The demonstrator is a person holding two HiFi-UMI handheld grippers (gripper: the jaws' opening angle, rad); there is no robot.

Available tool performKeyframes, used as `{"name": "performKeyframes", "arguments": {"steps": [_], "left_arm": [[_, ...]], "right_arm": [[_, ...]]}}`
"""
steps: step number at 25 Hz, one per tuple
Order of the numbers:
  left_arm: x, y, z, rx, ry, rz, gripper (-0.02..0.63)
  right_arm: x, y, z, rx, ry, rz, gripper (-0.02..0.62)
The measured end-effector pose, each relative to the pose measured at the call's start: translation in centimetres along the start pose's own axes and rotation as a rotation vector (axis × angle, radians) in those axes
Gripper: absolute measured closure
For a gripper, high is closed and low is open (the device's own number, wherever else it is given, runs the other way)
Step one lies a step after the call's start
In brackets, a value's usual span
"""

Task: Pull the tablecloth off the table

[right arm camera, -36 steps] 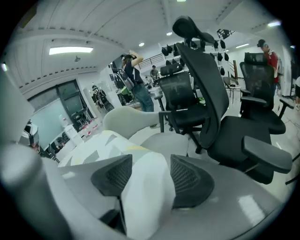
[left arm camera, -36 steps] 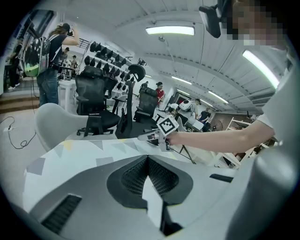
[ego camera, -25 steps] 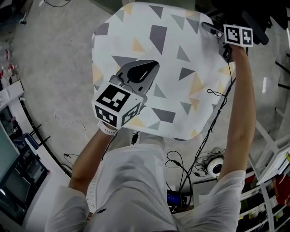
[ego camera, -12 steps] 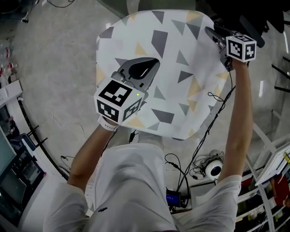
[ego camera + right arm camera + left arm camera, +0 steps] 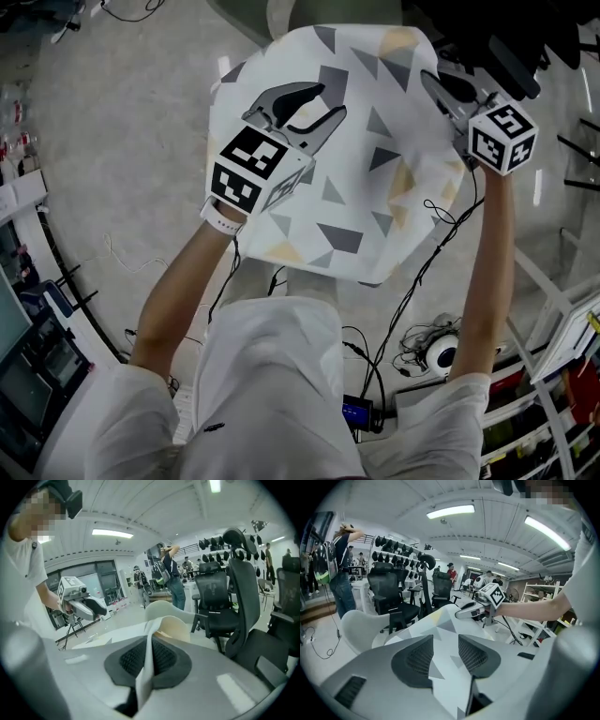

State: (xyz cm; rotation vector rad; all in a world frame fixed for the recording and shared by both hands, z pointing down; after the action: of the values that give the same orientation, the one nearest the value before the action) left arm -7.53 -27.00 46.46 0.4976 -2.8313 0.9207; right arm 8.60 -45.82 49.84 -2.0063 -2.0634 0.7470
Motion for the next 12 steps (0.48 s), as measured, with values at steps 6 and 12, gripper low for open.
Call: {"name": "performKeyframes", "arguments": {"steps": [6, 12], "left_arm": [[0.3, 0.9, 1.3, -0.019, -0.038, 0.025, 0.449], [-0.3, 1.2, 3.4, -0.03, -0.132, 0.005, 0.43]], "right_arm": [[5.0, 2.0, 2.0, -0.02, 0.133, 0.034, 0.58], [9.5, 4.1, 5.0, -0.028, 0.263, 0.089, 0.58]]}}
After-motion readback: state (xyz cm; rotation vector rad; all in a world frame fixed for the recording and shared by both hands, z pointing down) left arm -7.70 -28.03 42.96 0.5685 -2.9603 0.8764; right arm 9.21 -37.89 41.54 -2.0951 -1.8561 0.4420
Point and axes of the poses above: the fingertips, and each gripper's own axes: y backward along the fingers, x to its left, z out of its top, the point moved 7 cm from there along y, backward along the fingers, and after that the axes turned 1 degree about y, right-handed, at the moved point
